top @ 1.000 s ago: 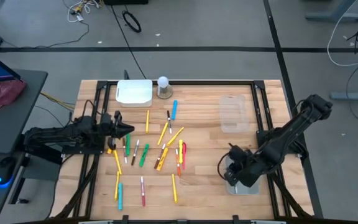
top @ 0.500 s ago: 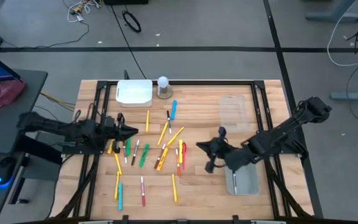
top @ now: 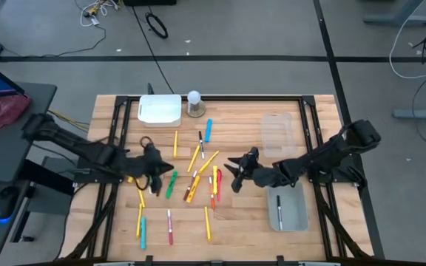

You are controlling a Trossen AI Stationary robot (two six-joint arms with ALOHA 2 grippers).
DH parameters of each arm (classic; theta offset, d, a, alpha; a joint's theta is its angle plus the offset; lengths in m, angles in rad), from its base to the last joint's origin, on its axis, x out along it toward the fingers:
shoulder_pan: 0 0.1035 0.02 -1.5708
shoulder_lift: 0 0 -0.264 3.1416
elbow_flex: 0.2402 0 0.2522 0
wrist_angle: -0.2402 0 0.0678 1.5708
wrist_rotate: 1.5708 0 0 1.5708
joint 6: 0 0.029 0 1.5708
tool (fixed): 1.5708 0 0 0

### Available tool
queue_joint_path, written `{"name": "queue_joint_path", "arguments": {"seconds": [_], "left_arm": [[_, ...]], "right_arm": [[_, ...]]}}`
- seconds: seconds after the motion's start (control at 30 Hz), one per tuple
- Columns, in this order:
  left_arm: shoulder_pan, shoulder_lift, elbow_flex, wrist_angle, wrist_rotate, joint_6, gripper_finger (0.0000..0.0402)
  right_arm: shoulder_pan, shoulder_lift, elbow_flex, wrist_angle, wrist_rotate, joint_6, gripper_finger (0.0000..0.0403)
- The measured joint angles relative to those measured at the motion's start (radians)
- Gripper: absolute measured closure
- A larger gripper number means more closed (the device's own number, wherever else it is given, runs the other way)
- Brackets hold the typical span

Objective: Pick & Place Markers
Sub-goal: Put the green highlighter into the white bin

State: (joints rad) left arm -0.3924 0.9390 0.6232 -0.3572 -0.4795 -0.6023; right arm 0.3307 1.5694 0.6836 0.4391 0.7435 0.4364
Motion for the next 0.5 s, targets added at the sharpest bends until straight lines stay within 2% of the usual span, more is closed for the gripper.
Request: {"name": "queue_joint_path", "arguments": {"seconds": [0.1,0.2,0.5], "left_arm": [[0.0,0.097,0.046,-0.066,0.047,-0.109,0.0383],[0.001,0.181,0.055,-0.098,0.096,-0.24,0.0364],[0.0,0.405,0.055,-0.13,0.24,-0.56,0.0239]], "right_arm": [[-0.006,0.011,-0.006,0.012,0.0,0.0,0.0234],[-0.007,0.02,-0.008,0.013,-0.001,0.0,0.0219],[-0.007,0.03,-0.008,0.023,-0.003,-0.004,0.0214]]}}
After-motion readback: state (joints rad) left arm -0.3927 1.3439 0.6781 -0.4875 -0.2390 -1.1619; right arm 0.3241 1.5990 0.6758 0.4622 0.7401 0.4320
